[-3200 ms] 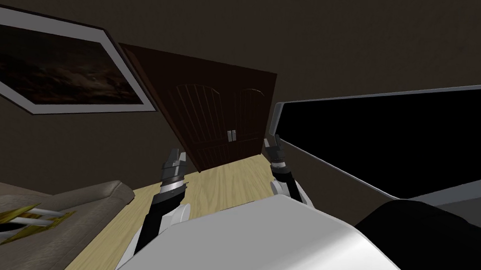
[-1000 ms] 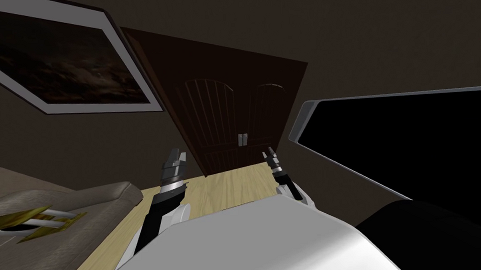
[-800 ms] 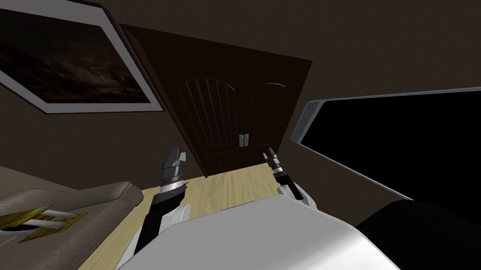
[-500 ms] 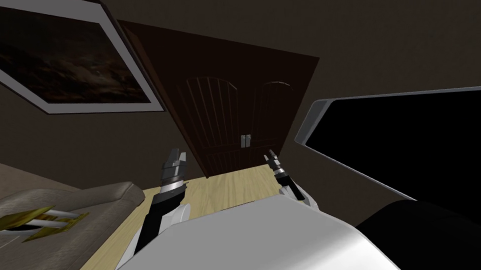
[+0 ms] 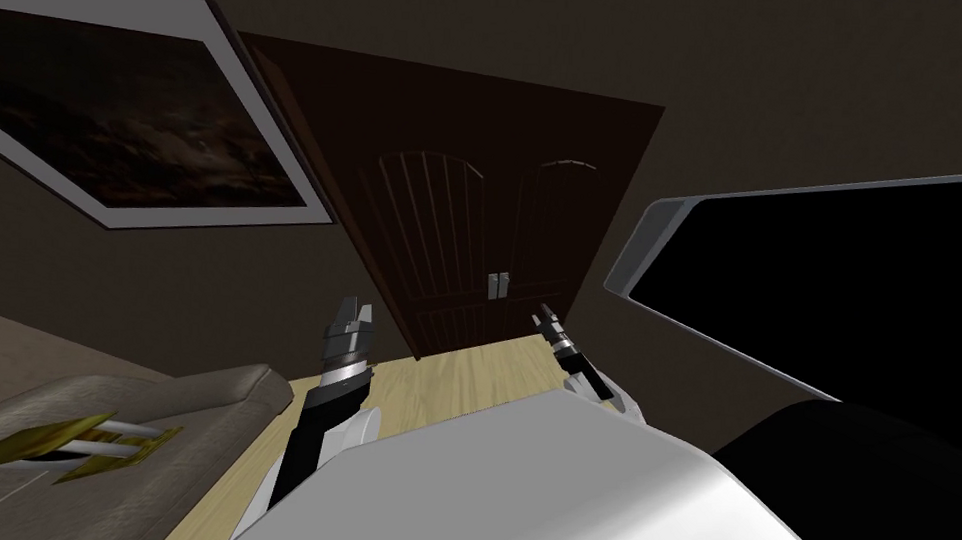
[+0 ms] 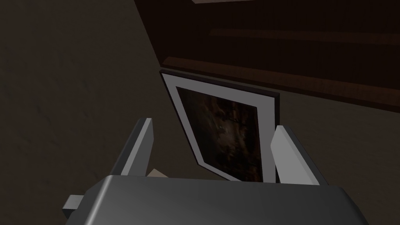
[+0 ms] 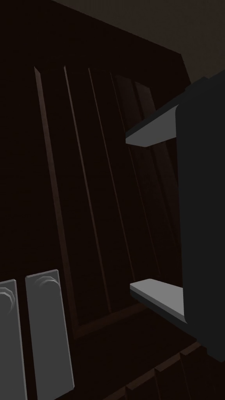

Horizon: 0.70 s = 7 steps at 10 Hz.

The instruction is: Pull the door open

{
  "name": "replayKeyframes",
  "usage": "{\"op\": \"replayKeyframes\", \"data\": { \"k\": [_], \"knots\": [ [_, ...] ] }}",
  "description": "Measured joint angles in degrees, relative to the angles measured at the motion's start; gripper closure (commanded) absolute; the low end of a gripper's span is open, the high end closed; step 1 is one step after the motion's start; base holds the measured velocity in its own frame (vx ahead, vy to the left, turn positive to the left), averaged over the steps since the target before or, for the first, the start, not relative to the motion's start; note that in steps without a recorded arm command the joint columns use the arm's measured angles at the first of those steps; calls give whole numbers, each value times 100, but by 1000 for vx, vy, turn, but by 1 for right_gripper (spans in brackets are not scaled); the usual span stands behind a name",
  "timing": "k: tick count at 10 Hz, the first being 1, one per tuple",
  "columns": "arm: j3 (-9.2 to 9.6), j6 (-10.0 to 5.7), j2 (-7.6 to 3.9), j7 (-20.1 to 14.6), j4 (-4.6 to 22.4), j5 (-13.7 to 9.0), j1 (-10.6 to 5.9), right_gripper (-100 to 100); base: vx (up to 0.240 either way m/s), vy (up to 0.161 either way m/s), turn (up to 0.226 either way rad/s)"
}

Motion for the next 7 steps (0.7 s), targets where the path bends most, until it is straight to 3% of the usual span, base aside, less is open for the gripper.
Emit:
{"op": "replayKeyframes", "data": {
  "k": [4,7],
  "knots": [
    [17,42,-360,-66,539,-300,-138,-100,134,48,59],
    [40,56,-532,-58,792,-473,-132,-100,113,35,37]
  ]
}}
